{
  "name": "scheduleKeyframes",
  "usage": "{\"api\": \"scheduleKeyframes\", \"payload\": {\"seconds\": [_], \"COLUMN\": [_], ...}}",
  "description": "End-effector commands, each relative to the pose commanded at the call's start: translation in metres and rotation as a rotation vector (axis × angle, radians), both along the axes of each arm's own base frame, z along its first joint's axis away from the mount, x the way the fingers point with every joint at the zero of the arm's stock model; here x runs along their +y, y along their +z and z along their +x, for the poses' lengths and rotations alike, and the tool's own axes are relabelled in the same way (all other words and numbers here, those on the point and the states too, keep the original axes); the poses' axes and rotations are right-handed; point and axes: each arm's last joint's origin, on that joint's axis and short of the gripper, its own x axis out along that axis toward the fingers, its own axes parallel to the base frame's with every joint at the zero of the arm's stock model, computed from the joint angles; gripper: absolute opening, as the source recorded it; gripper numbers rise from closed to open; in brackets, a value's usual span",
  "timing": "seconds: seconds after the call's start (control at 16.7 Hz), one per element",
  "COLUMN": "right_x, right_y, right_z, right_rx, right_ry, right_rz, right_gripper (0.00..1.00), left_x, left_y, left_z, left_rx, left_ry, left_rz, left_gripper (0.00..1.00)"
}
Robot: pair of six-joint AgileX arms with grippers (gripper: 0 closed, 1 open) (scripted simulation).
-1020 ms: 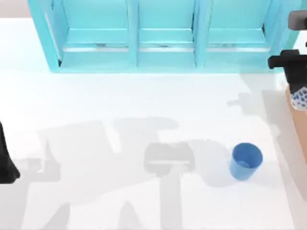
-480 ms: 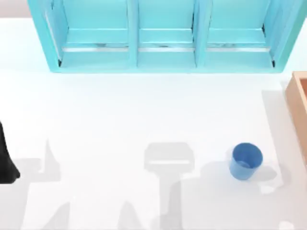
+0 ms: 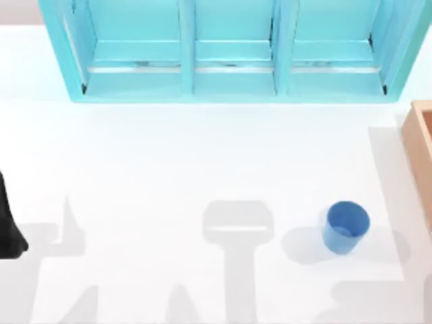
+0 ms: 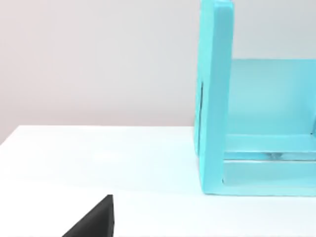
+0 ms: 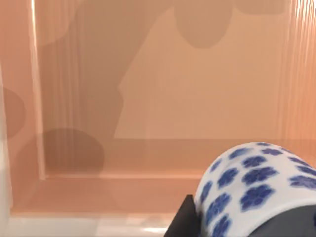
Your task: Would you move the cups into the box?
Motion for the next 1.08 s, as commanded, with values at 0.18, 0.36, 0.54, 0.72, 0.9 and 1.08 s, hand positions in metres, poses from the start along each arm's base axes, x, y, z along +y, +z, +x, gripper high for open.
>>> {"api": "scheduleKeyframes", "payload": {"seconds": [0.18,0.36,0.54,0.72,0.9,1.08], "right_x": [0.000,0.000,-0.001,0.000,0.000,0.000], "right_y": [-0.001,-0.017,-0.034,-0.056,-0.064,-0.064], "right_z": [0.001,0.004,0.007,0.008,0.009,0.009], "right_rx": [0.001,-0.001,-0.005,-0.006,0.000,0.000], "right_ry": [0.001,0.000,0.000,0.000,0.000,0.000], "right_rz": [-0.001,0.000,-0.003,-0.003,0.000,0.000], "right_gripper": [0.00,0.00,0.00,0.00,0.00,0.00], "left_x": [0.000,0.000,0.000,0.000,0.000,0.000], "left_y": [0.000,0.000,0.000,0.000,0.000,0.000], "left_z": [0.000,0.000,0.000,0.000,0.000,0.000], "left_rx": [0.000,0.000,0.000,0.000,0.000,0.000], "left_ry": [0.000,0.000,0.000,0.000,0.000,0.000], "left_rz": [0.000,0.000,0.000,0.000,0.000,0.000], "left_gripper": [1.00,1.00,1.00,1.00,1.00,1.00]}}
